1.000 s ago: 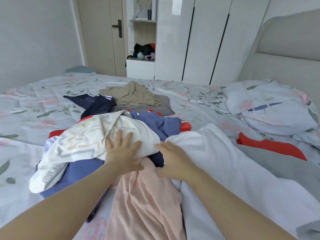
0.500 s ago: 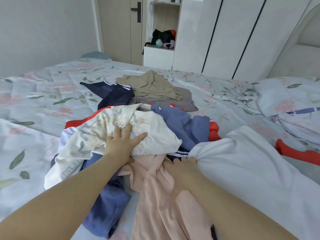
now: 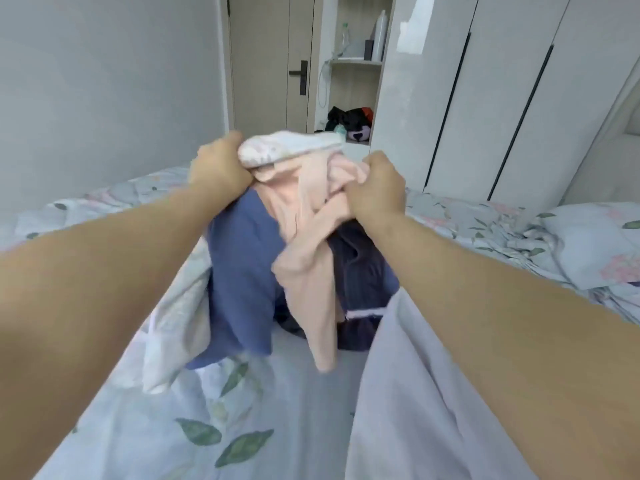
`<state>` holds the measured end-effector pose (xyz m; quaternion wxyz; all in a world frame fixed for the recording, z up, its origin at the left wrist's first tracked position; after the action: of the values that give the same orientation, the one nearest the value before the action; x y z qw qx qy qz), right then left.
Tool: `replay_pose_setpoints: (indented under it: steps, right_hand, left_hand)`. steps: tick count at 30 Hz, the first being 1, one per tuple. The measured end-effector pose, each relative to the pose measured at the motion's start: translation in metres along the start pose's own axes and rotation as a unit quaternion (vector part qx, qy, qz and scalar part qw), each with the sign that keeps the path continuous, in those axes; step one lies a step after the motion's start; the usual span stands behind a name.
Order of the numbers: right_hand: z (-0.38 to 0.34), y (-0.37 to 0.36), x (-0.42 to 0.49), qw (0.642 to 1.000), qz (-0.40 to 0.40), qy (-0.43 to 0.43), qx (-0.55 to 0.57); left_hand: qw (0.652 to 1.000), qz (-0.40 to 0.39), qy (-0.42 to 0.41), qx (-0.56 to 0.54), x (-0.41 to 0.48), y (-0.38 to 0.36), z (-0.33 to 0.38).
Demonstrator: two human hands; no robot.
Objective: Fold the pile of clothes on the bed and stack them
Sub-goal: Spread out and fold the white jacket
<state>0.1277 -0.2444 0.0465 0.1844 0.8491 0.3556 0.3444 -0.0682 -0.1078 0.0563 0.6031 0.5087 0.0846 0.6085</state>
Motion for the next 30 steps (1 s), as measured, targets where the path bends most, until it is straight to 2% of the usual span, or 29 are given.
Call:
replay_pose_setpoints:
  steps: [2, 3, 4, 5, 7, 9, 11, 13, 15, 22, 27, 30]
  right_hand:
    - [-0.049, -0.003, 0.036, 0.989, 0.071, 0.056, 0.117]
    - [-0.064, -0.01, 0.047, 0.982, 0.062, 0.086, 0.155]
    - [-0.067, -0.024, 0.056, 0.983, 0.019, 0.102, 0.149]
    - [-0.059, -0.043, 0.062, 0.989, -0.046, 0.092, 0.107]
    - [-0.022, -0.07, 0.046, 0.98, -0.194, 0.016, -0.049]
    - [0.008, -0.074, 0.012, 0.94, -0.309, -0.011, -0.143]
    - [0.025, -0.063, -0.02, 0.926, -0.35, -0.022, -0.138]
    - [0.036, -0.051, -0.042, 0.914, -0.368, -0.054, -0.161]
    - [0.045, -0.041, -0.056, 0.911, -0.38, -0.09, -0.135]
    - [0.058, 0.024, -0.123, 0.916, -0.377, -0.117, -0.076]
    - [0.111, 0.077, -0.167, 0.908, -0.353, -0.175, -0.141]
    - [0.165, 0.115, -0.201, 0.875, -0.337, -0.247, -0.246]
  left_hand:
    - [0.992, 0.123, -0.009, -0.023, 0.032, 0.047, 0.012]
    - [0.991, 0.132, -0.017, -0.012, 0.042, 0.059, 0.015]
    - [0.995, 0.096, -0.024, 0.024, 0.051, 0.06, 0.013]
    - [0.995, 0.026, -0.03, 0.096, 0.059, 0.053, 0.006]
    - [0.958, -0.166, -0.019, 0.234, 0.055, 0.028, -0.015]
    - [0.909, -0.328, 0.015, 0.258, 0.024, 0.006, -0.029]
    - [0.883, -0.404, 0.029, 0.237, -0.016, -0.009, -0.021]
    - [0.868, -0.438, -0.002, 0.235, -0.048, -0.024, -0.003]
    - [0.856, -0.466, -0.024, 0.22, -0.075, -0.041, 0.015]
    - [0.847, -0.495, -0.12, 0.15, -0.159, -0.079, 0.096]
    - [0.836, -0.528, -0.135, 0.061, -0.22, -0.103, 0.139]
    - [0.835, -0.539, -0.112, -0.017, -0.26, -0.127, 0.158]
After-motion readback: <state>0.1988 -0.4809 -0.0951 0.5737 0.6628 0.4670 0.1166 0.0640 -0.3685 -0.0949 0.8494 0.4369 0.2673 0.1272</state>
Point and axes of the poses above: each hand's wrist, its own x-axis towards the middle knuckle, its own y-axis out of the back of the hand, z = x × y, the point moved 6 cm from there along x, towards the middle knuckle, and after that the axes turned 7 degrees about -z, right-handed, at the moved point
